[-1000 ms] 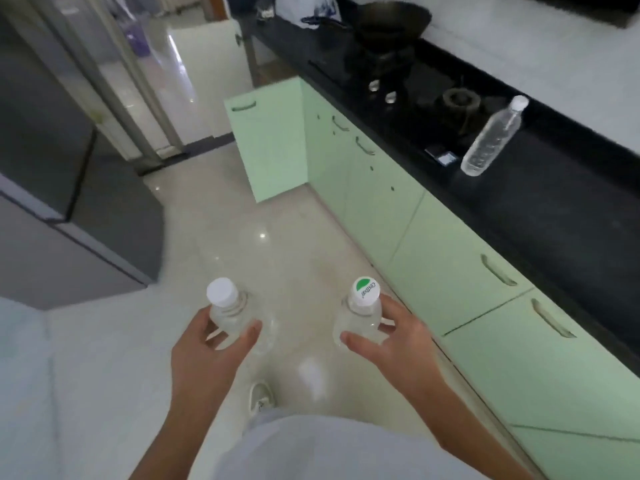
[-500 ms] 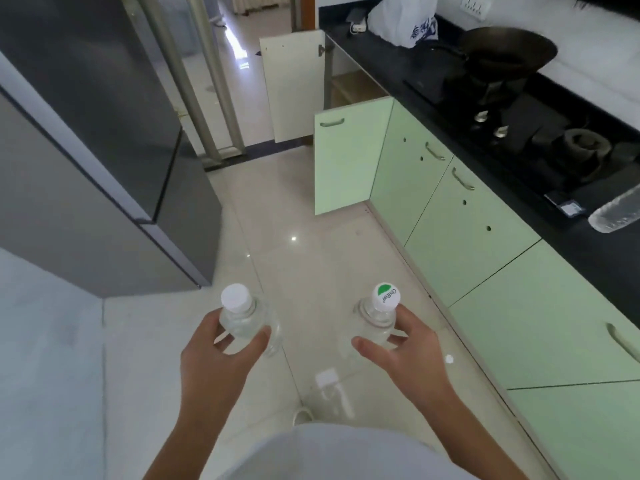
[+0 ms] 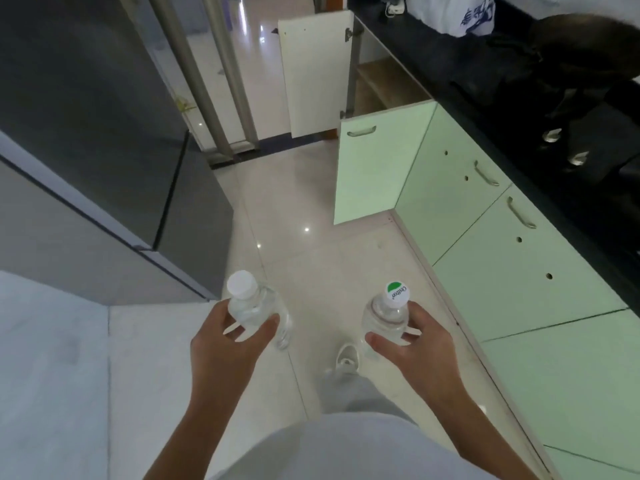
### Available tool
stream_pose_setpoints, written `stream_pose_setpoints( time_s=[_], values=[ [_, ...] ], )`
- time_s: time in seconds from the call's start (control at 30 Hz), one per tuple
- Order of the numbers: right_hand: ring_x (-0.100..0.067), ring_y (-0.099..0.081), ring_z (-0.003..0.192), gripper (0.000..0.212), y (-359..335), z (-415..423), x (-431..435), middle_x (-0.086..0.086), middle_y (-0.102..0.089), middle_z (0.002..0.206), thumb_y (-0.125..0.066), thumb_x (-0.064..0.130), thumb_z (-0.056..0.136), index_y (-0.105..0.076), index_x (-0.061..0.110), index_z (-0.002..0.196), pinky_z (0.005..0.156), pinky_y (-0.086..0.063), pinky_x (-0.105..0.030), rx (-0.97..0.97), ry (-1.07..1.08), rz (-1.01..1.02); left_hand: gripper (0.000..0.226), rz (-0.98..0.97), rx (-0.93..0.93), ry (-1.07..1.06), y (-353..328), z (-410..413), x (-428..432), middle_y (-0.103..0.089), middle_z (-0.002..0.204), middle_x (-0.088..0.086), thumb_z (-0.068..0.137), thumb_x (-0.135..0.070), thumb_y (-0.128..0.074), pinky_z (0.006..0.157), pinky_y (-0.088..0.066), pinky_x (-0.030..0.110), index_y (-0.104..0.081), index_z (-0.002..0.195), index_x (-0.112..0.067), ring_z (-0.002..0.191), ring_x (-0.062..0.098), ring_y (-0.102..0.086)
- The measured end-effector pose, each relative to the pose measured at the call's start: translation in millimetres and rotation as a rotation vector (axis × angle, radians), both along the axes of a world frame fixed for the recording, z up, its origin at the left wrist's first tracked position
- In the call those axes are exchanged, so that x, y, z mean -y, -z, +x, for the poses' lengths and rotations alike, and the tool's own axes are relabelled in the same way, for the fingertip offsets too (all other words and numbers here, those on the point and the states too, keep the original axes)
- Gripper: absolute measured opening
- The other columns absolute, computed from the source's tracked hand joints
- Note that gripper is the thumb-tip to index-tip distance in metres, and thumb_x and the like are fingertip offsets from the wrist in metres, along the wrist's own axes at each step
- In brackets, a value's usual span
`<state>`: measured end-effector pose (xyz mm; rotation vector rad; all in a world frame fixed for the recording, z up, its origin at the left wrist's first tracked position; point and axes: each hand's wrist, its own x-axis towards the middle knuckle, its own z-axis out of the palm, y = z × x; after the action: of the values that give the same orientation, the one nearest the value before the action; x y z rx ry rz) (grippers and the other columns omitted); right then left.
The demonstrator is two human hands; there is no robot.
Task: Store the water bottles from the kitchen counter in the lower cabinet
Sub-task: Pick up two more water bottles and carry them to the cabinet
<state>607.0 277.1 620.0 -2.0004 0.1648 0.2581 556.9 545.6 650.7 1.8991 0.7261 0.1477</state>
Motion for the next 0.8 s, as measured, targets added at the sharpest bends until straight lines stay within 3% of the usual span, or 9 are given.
stream_pose_setpoints(
  time_s=[0.23,0.4,0.5,0.63,0.73,0.8],
  values=[
    [0.002,-0.070,0.091,0.056,-9,144,-81,0.027,-0.071,0.101,-0.093,0.044,0.061,-0.064,0.046,0.109,0.085,-0.059,-0.030,0.016,-0.258,-0.014,0.046,0.020,0.013,-0.226,-12,81,-50,-0.074,0.104,-0.014,0.072,-0.037,-0.088,0.074,-0.049,0.016,-0.067,0.113,-0.029,0.096,0.000,-0.070],
    [0.004,-0.067,0.095,0.062,-23,223,-156,0.022,-0.071,0.109,-0.092,0.042,0.063,-0.064,0.040,0.119,0.088,-0.058,-0.030,0.035,-0.408,0.010,0.042,0.017,0.015,-0.382,-16,117,-99,-0.074,0.099,-0.017,0.071,-0.041,-0.087,0.072,-0.048,0.015,-0.067,0.107,-0.031,0.092,-0.004,-0.069],
    [0.003,-0.068,0.095,0.056,-20,265,-204,0.021,-0.073,0.105,-0.092,0.036,0.065,-0.067,0.039,0.114,0.087,-0.059,-0.032,0.020,-0.435,0.046,0.037,-0.007,0.012,-0.445,-7,146,-138,-0.075,0.096,-0.019,0.071,-0.037,-0.088,0.077,-0.053,0.023,-0.068,0.102,-0.032,0.093,0.000,-0.071],
    [0.002,-0.068,0.096,0.049,-14,312,-259,0.026,-0.072,0.099,-0.092,0.030,0.066,-0.066,0.044,0.104,0.085,-0.059,-0.029,0.024,-0.407,0.061,0.038,-0.009,-0.008,-0.445,7,194,-193,-0.075,0.097,-0.018,0.071,-0.038,-0.089,0.078,-0.054,0.025,-0.068,0.103,-0.032,0.094,0.003,-0.072],
    [0.003,-0.068,0.096,0.049,-14,348,-287,0.027,-0.072,0.099,-0.091,0.034,0.066,-0.065,0.043,0.106,0.083,-0.059,-0.026,0.034,-0.366,0.051,0.041,0.028,-0.060,-0.339,7,245,-233,-0.074,0.095,-0.012,0.073,-0.044,-0.086,0.066,-0.045,0.010,-0.067,0.106,-0.030,0.086,-0.002,-0.069],
    [0.003,-0.068,0.095,0.048,-16,371,-295,0.028,-0.071,0.098,-0.090,0.035,0.066,-0.065,0.042,0.107,0.082,-0.058,-0.023,0.050,-0.319,0.046,0.042,0.048,-0.089,-0.256,2,285,-251,-0.074,0.096,-0.011,0.073,-0.045,-0.085,0.061,-0.039,0.008,-0.065,0.108,-0.030,0.084,-0.005,-0.066]
  ],
)
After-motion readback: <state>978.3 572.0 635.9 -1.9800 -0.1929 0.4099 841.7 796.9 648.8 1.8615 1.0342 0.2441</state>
